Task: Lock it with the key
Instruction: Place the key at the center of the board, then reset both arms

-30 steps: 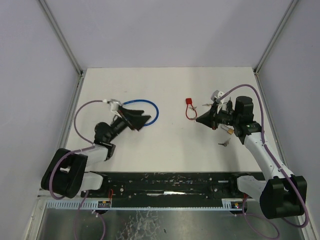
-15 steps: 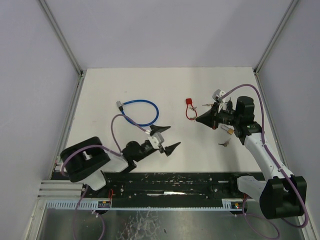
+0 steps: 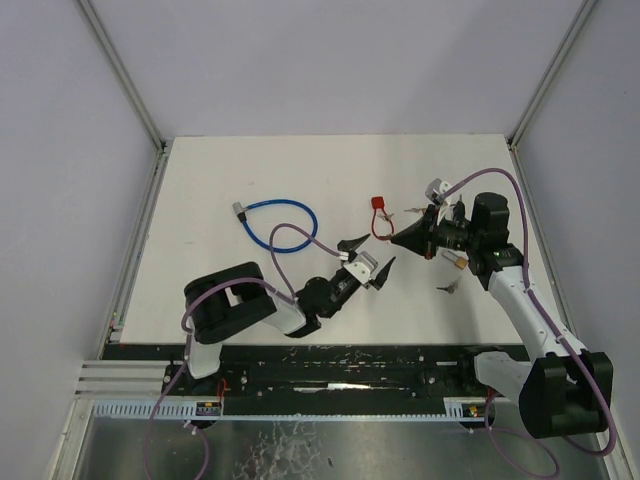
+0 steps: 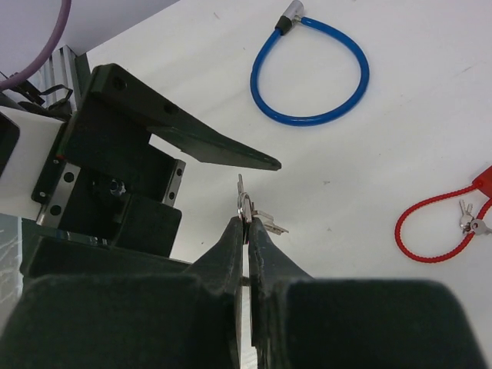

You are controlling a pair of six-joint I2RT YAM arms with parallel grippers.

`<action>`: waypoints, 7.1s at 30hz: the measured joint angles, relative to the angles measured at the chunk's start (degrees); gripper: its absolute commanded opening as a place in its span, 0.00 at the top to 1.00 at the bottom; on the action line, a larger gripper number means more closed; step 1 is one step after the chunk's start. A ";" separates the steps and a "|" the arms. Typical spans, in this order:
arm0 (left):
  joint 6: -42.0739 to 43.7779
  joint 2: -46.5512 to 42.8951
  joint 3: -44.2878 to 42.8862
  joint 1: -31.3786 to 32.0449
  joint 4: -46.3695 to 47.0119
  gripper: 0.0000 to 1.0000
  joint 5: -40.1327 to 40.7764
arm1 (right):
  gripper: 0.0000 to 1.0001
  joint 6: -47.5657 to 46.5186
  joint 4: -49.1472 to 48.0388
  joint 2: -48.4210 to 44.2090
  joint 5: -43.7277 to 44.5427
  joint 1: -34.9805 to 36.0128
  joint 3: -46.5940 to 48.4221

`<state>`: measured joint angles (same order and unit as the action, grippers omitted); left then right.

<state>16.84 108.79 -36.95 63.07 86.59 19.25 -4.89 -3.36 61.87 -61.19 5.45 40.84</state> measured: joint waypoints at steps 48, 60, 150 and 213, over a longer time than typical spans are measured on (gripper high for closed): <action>-4.85 -0.28 1.16 -0.33 -0.13 1.00 9.81 | 0.41 1.27 -0.87 0.00 -0.98 -0.59 -0.33; -36.81 -9.79 5.49 -21.97 -17.16 1.00 -0.07 | 0.40 1.25 -0.87 0.00 -0.94 -0.74 -0.61; -51.28 -65.92 7.52 -32.00 -67.58 0.00 -14.14 | 0.01 -1.55 4.74 -18.62 21.57 -4.09 0.79; -42.16 -68.26 2.03 -32.00 -68.35 0.00 -29.40 | 0.01 9.88 4.33 -26.16 37.79 -4.13 3.32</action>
<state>-25.32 40.53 -34.92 31.07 18.24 -10.15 4.99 0.97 35.70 -23.40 1.32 44.16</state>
